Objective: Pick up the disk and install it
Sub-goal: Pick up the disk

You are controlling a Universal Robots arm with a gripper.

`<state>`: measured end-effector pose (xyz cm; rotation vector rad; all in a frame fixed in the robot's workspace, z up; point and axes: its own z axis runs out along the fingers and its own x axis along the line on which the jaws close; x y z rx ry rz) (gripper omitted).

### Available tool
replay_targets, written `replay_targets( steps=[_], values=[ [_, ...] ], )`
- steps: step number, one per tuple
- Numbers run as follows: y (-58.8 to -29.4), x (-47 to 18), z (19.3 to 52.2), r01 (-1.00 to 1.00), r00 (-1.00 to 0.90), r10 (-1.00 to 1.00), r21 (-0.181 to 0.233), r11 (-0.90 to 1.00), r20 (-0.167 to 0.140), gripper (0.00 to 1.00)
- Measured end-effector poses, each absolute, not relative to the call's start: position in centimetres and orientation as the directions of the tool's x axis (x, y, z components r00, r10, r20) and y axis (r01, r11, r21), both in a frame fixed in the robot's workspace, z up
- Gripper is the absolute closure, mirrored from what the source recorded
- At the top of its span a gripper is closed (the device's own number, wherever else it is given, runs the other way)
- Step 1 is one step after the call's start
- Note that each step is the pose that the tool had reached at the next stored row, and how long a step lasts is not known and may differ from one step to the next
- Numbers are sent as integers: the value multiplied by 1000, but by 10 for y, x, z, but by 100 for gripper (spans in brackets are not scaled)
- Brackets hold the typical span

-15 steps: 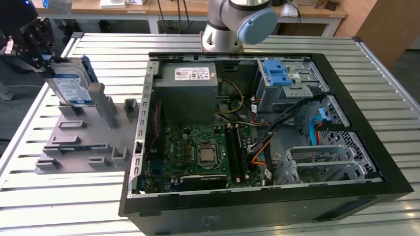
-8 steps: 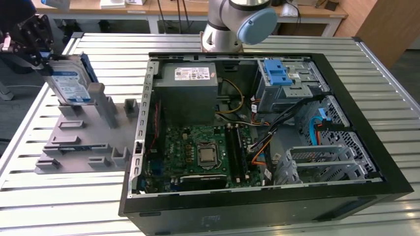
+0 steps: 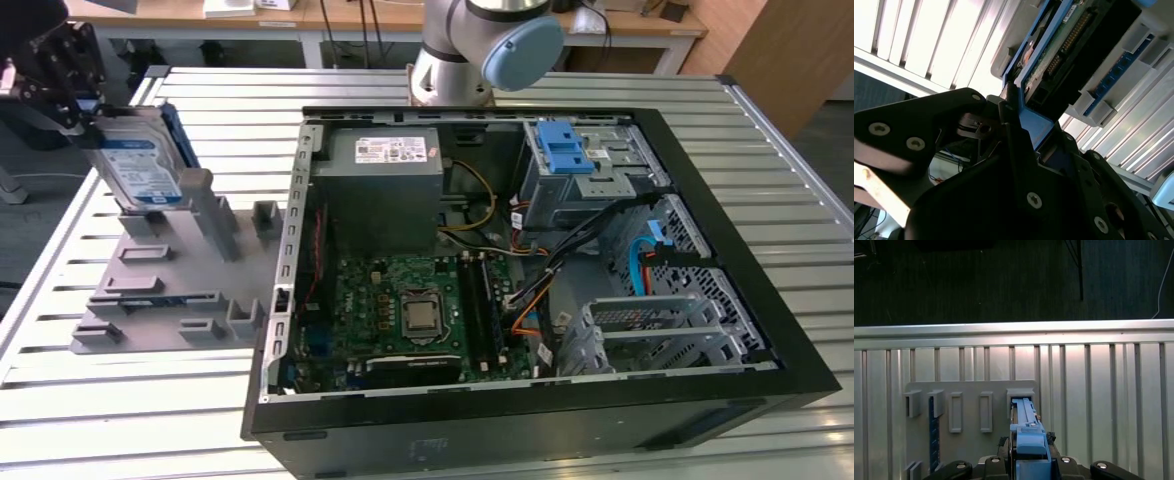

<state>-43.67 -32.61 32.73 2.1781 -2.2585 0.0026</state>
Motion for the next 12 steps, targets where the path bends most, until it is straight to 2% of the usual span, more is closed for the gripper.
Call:
replay_targets(
  steps=[12],
  values=[
    [-326,-437,338,-999,-36,-999,1,36,4,64]
  ],
)
